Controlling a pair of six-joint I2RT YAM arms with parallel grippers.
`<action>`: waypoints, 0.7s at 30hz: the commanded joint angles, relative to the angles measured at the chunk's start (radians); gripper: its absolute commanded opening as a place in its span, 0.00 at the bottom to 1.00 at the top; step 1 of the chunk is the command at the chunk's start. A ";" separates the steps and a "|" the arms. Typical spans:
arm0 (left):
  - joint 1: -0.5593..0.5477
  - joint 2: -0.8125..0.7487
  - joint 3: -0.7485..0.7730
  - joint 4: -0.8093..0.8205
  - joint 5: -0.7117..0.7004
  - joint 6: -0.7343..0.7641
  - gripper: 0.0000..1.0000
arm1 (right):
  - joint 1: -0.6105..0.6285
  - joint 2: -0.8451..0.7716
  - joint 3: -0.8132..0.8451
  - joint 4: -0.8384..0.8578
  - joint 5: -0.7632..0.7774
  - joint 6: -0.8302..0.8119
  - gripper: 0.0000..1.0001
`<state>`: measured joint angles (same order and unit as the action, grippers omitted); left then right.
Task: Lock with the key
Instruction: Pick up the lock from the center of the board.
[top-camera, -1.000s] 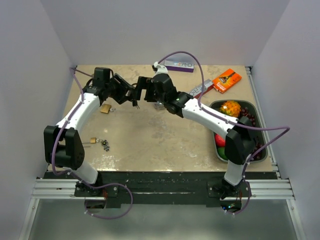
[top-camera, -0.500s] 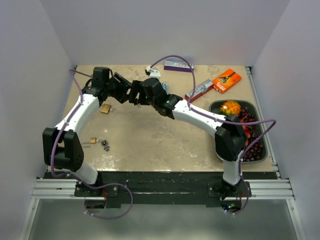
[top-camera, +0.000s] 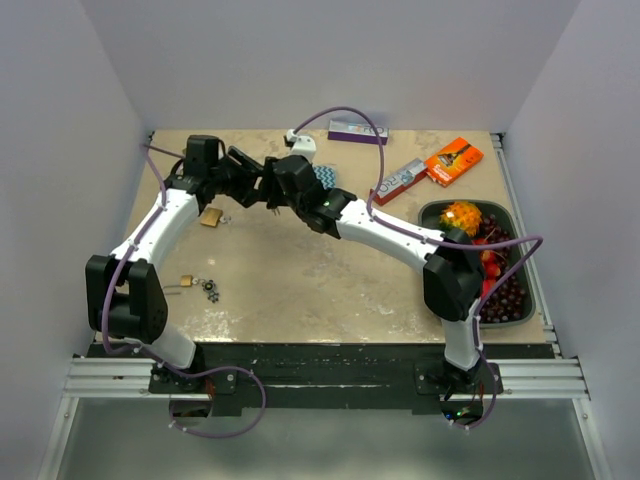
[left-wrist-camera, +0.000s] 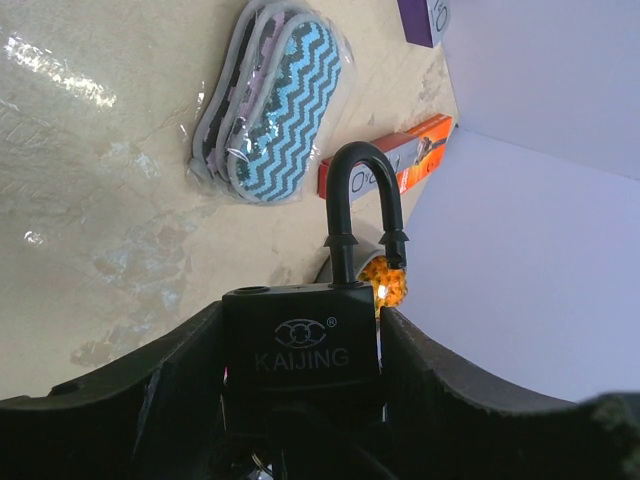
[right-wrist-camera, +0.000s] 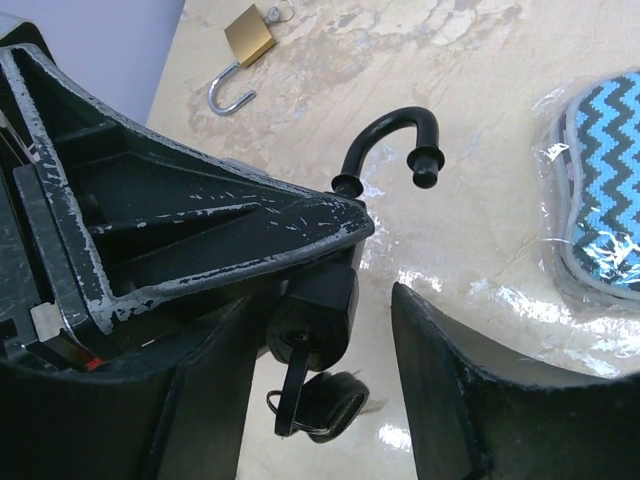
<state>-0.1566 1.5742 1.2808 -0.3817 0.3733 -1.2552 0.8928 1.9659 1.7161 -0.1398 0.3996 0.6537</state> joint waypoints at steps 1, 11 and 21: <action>0.000 -0.063 0.012 0.083 0.075 -0.036 0.00 | 0.003 0.017 0.051 0.065 0.061 -0.017 0.55; 0.000 -0.072 -0.006 0.101 0.070 -0.033 0.05 | -0.002 -0.008 0.025 0.077 -0.021 0.012 0.00; 0.081 -0.114 -0.057 0.127 0.071 0.163 0.99 | -0.136 -0.142 -0.099 0.196 -0.346 -0.022 0.00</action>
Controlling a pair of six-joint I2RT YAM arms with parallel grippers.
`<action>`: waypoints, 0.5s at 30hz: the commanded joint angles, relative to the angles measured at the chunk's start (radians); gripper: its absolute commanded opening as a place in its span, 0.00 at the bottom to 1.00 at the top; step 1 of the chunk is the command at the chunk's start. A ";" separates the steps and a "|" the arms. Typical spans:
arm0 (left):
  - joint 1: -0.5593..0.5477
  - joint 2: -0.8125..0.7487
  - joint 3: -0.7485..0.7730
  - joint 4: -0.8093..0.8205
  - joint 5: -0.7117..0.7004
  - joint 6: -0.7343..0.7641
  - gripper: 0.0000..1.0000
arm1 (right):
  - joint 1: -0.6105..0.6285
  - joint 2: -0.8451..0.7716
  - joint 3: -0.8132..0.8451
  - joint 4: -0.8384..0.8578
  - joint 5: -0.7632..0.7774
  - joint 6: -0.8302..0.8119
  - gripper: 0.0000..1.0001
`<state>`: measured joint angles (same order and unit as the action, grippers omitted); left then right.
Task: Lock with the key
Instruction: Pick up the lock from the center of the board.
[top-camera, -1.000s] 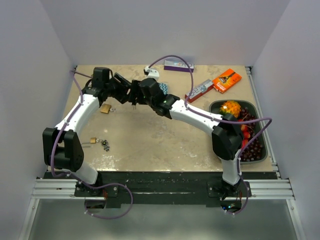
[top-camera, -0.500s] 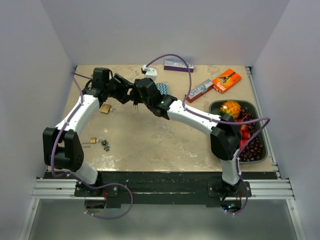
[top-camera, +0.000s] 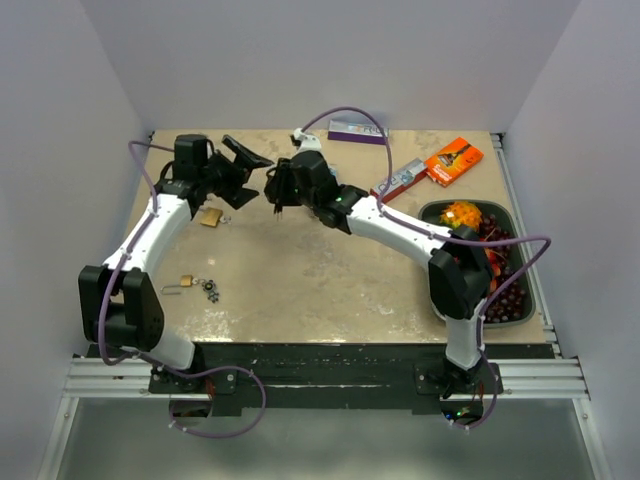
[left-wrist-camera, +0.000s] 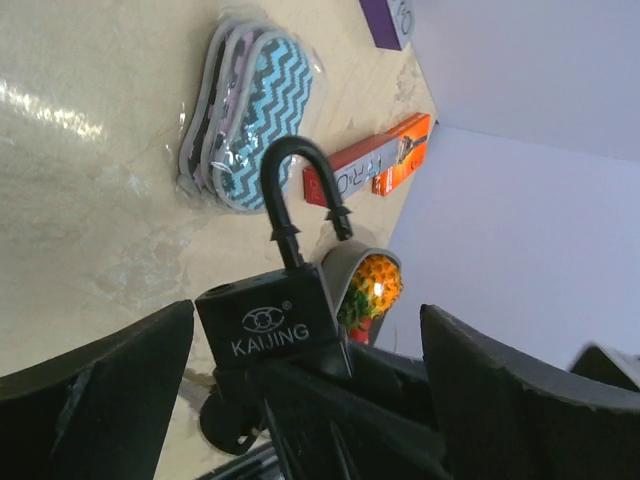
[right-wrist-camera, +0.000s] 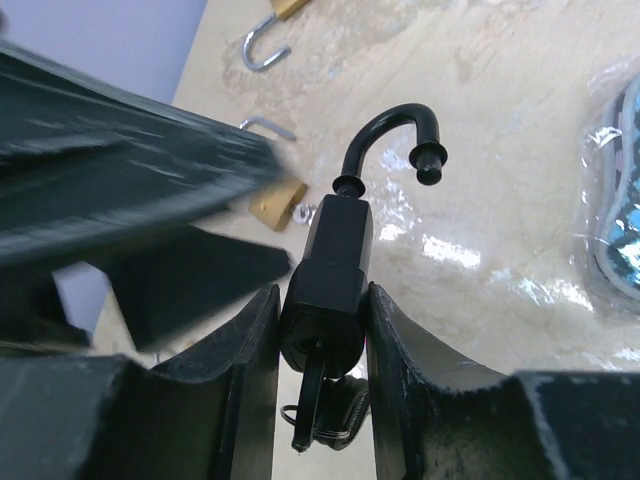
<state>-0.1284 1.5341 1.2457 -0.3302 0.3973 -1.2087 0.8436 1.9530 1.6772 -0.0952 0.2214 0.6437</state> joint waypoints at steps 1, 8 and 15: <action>0.084 -0.078 -0.028 0.080 0.055 0.147 0.99 | -0.104 -0.162 -0.083 0.163 -0.242 -0.010 0.00; 0.202 -0.123 -0.061 0.146 0.235 0.568 0.99 | -0.248 -0.322 -0.292 0.314 -0.662 -0.044 0.00; 0.197 -0.276 -0.121 0.137 0.538 1.108 0.99 | -0.316 -0.463 -0.399 0.365 -1.029 -0.057 0.00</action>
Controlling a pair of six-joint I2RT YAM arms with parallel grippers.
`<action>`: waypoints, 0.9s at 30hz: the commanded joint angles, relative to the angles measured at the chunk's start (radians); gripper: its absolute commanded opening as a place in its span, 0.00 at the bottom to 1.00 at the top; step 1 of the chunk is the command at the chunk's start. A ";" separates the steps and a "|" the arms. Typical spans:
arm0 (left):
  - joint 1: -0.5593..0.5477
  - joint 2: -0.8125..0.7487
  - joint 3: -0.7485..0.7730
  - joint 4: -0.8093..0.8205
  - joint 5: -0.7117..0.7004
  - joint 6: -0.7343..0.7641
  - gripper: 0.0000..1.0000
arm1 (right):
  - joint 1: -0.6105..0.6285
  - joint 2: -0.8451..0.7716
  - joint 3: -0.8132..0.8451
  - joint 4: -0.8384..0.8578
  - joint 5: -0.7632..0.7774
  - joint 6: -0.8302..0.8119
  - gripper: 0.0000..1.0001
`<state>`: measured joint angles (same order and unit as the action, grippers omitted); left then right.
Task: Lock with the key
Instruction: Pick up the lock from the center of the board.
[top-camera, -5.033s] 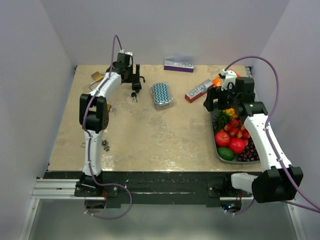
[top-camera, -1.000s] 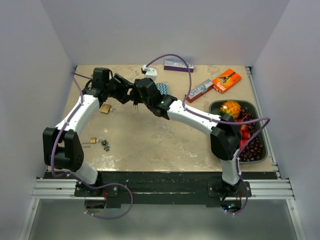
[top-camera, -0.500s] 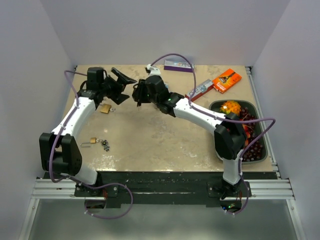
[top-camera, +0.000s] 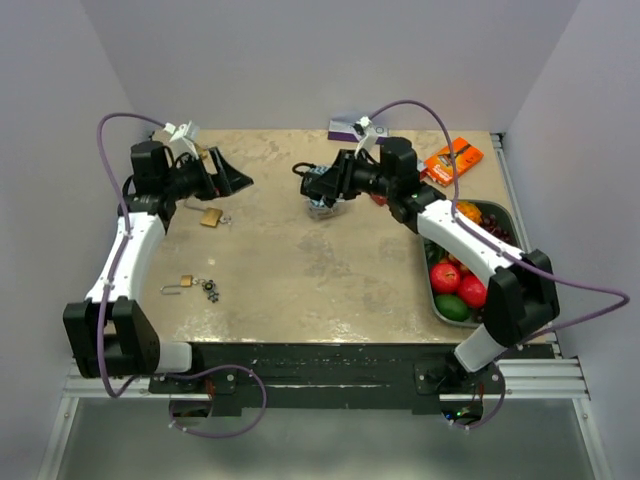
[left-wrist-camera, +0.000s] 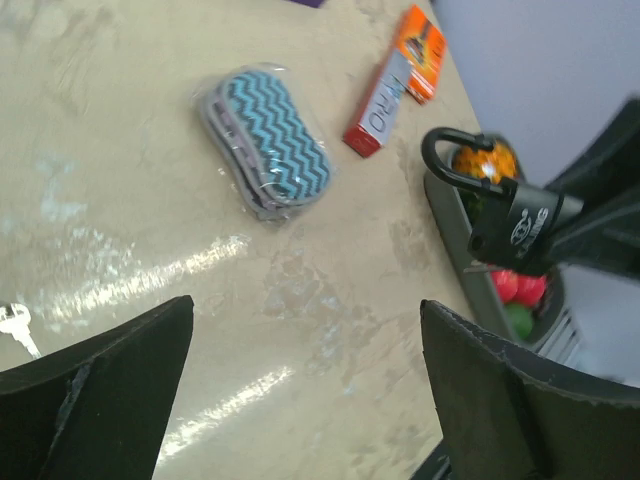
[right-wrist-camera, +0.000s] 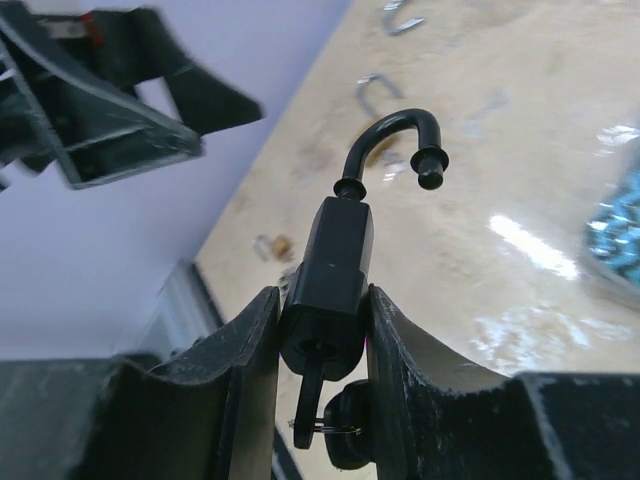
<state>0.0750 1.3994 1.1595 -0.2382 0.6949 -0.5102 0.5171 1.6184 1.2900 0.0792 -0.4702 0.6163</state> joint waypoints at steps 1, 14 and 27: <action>-0.009 -0.164 -0.043 0.030 0.268 0.489 0.99 | 0.011 -0.144 -0.020 0.188 -0.361 -0.045 0.00; -0.224 -0.561 -0.352 0.045 0.293 1.350 0.97 | 0.017 -0.351 -0.204 0.175 -0.584 -0.078 0.00; -0.437 -0.662 -0.440 0.275 0.129 1.483 0.79 | 0.043 -0.385 -0.310 0.327 -0.604 0.115 0.00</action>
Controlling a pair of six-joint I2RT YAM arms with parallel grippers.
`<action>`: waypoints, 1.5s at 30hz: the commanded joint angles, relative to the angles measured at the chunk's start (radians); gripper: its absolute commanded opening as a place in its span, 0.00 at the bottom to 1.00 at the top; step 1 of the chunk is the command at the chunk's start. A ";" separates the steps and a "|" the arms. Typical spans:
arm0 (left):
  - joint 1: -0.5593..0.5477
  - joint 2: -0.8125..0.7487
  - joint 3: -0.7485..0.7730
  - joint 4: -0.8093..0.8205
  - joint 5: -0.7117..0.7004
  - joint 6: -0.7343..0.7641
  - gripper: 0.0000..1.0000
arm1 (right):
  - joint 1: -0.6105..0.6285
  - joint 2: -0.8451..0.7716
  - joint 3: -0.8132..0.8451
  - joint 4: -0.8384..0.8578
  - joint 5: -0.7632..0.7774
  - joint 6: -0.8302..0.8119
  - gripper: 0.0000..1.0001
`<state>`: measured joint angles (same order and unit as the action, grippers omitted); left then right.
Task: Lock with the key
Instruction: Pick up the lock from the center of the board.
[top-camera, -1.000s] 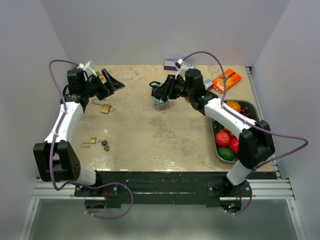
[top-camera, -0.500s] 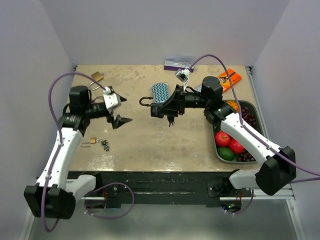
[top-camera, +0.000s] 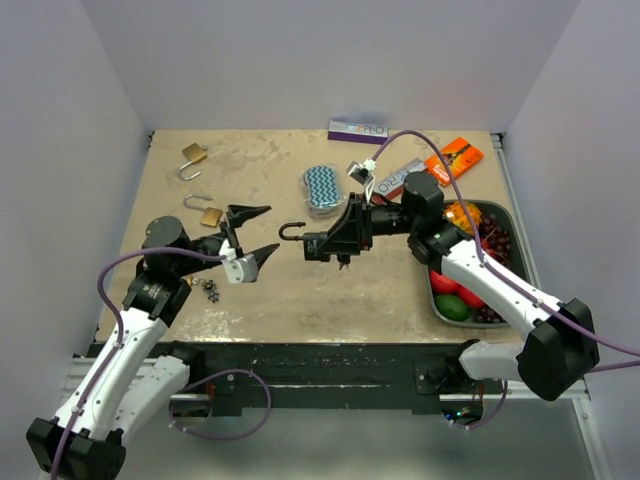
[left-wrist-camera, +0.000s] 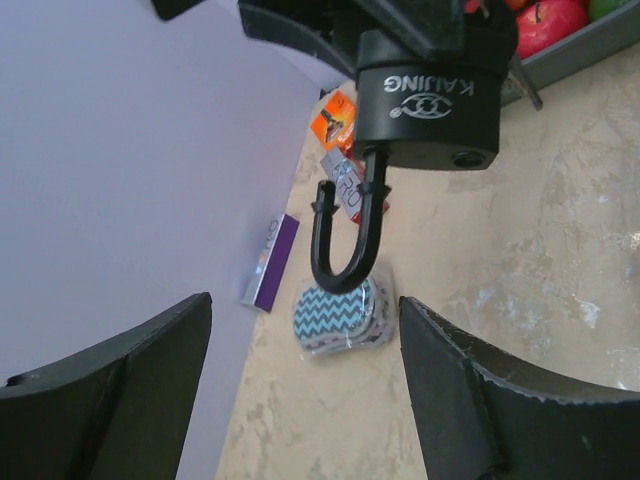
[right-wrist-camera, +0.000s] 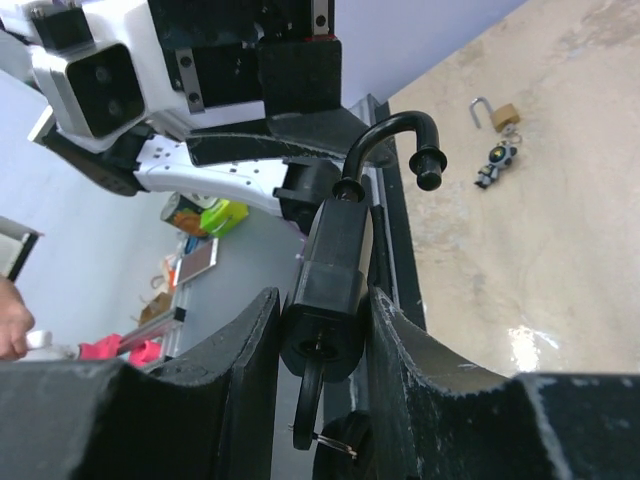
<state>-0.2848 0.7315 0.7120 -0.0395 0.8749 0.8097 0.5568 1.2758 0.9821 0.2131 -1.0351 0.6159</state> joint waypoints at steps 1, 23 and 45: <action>-0.092 0.011 0.009 0.066 -0.065 0.184 0.78 | 0.005 -0.041 -0.005 0.212 -0.040 0.133 0.00; -0.197 0.059 0.050 0.089 -0.086 0.171 0.31 | 0.025 0.007 0.004 0.301 -0.034 0.223 0.00; -0.197 0.187 0.247 -0.192 -0.004 -0.236 0.00 | -0.021 0.016 0.165 -0.299 0.090 -0.290 0.99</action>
<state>-0.4801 0.9253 0.8928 -0.2268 0.7872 0.6891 0.5678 1.3022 1.0725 0.1043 -0.9981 0.5232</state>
